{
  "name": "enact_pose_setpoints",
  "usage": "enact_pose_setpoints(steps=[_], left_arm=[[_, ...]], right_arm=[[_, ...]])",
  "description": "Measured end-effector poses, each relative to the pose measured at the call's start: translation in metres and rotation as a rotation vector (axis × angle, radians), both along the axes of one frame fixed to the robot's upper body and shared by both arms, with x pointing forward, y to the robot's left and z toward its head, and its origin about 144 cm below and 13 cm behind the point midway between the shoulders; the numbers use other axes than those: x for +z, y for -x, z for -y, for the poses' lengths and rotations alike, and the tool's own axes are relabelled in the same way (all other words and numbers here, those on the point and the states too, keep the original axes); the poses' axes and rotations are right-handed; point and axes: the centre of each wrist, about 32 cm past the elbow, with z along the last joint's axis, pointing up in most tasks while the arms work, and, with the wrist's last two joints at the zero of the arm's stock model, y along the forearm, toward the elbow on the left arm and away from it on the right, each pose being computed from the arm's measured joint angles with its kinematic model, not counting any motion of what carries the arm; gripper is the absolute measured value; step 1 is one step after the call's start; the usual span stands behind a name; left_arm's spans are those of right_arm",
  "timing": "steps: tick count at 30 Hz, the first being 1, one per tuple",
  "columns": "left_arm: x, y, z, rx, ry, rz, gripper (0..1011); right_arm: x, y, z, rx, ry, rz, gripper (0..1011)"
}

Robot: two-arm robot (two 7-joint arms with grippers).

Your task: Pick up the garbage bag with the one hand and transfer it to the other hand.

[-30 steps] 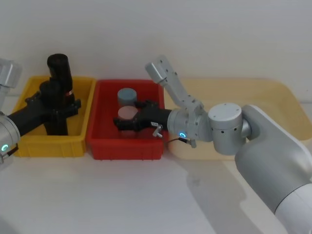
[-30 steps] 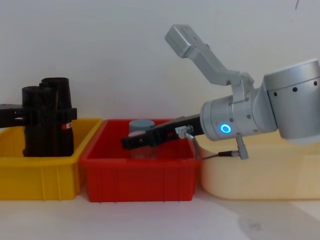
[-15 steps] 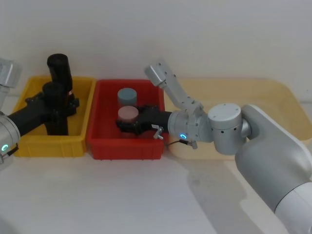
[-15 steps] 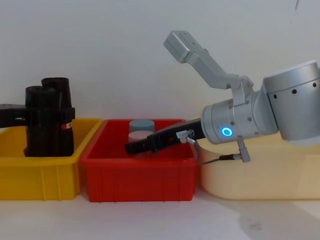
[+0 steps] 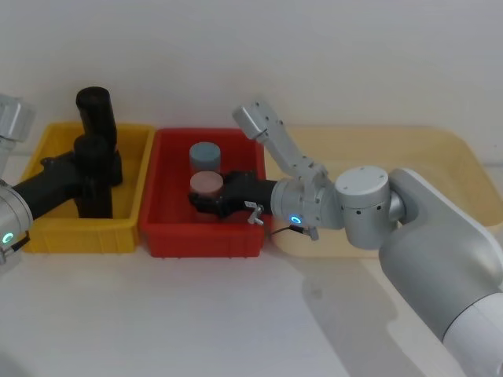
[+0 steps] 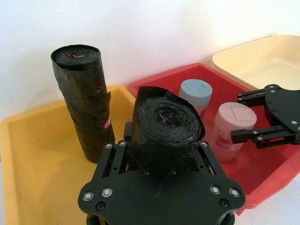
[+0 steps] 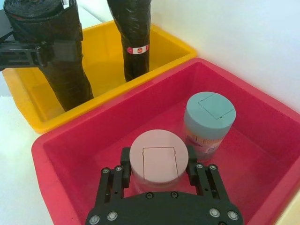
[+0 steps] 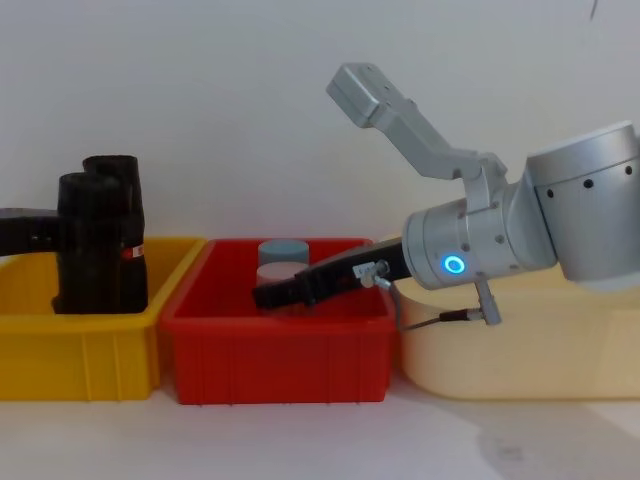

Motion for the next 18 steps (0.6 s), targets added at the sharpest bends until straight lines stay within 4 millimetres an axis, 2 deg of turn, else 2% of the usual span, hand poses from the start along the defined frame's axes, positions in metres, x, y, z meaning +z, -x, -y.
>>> enact_pose_setpoints(steps=[18], left_arm=[[0.0024,0.0013,0.0021,0.011,-0.004,0.005,429]], right_arm=[[0.0008,0.0002,0.0011,0.002,-0.003,0.001,664]])
